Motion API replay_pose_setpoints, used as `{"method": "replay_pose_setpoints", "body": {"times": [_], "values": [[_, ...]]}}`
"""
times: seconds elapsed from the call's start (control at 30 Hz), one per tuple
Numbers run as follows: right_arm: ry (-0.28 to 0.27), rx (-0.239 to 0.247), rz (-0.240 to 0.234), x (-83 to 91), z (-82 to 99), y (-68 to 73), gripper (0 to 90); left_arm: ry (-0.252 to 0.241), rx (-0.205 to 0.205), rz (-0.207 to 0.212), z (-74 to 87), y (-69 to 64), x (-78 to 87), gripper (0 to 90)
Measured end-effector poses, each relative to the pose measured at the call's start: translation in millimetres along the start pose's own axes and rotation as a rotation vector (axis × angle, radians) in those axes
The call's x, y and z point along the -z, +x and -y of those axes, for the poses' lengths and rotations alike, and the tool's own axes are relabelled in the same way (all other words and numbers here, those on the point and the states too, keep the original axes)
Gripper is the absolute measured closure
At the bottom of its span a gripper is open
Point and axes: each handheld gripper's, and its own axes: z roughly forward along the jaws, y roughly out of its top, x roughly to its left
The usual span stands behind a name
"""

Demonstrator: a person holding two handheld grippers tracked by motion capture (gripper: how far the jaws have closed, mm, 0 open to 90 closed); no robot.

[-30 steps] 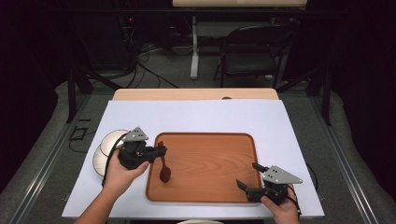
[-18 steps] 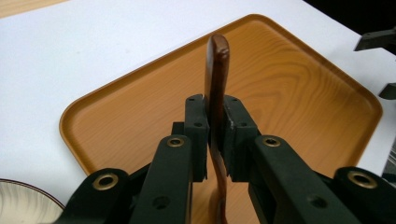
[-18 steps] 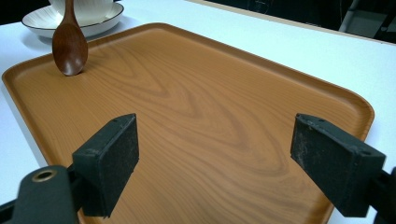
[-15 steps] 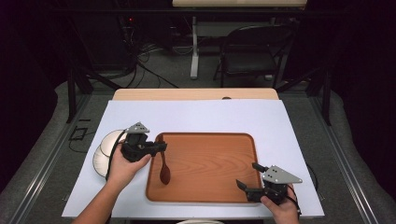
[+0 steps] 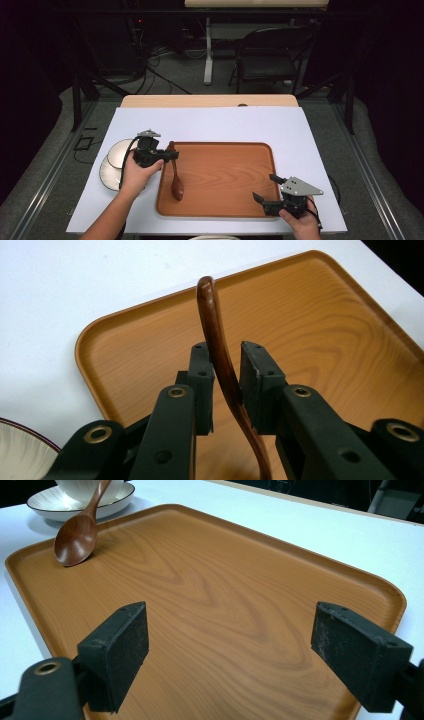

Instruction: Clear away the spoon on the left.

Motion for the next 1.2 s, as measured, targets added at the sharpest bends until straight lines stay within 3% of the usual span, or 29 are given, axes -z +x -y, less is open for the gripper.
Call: {"method": "replay_pose_setpoints", "body": {"times": [0.27, 0.87, 1.2], "values": [[0.001, 0.003, -0.010, -2.0, -0.7, 0.3, 15.0, 0.000, 0.065, -0.008, 1.0, 11.8, -15.3, 74.3], [0.000, 0.004, -0.009, -0.1, -1.0, 0.9, 15.1, 0.011, 0.116, -0.040, 3.3, 20.0, -33.5, 69.2], [0.001, 0.003, -0.012, -0.6, -0.9, 1.3, 15.1, 0.008, 0.133, -0.112, 5.1, 15.3, -41.0, 63.4]]}}
